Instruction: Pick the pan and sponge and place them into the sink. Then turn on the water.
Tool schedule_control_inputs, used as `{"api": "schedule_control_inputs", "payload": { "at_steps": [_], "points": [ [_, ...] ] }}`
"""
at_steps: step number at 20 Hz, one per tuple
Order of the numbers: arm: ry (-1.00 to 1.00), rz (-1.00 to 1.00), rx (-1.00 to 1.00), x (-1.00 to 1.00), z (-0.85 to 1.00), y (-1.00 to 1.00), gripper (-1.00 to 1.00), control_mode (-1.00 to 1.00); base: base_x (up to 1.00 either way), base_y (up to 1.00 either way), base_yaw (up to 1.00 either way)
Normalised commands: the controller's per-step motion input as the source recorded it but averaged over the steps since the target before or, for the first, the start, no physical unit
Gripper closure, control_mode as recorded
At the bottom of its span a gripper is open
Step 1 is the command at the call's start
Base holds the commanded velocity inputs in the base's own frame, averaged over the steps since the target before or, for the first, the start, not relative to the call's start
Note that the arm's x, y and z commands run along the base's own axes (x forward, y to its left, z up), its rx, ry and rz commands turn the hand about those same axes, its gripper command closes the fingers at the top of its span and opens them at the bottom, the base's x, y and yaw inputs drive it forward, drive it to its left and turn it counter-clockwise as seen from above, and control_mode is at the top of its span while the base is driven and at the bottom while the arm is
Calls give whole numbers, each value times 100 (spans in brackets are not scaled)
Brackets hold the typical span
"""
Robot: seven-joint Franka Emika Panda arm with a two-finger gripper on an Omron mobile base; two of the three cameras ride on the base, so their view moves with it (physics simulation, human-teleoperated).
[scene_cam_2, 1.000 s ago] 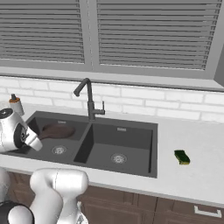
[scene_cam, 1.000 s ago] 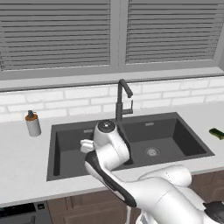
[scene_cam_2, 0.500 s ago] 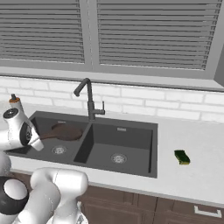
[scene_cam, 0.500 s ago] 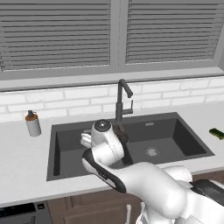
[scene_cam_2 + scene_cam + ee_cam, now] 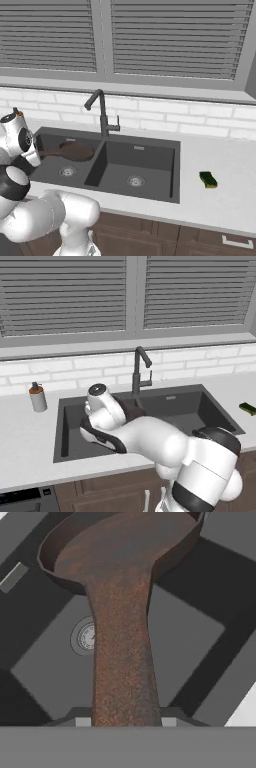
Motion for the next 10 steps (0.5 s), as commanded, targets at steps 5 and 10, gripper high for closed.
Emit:
{"api": "schedule_control_inputs", "payload": {
  "at_steps": [5,10],
  "points": [
    [10,-20,3,20,0,11,100,-100,0,0,0],
    [6,-20,9,17,-11,0,100,-100,0,0,0]
  ]
}}
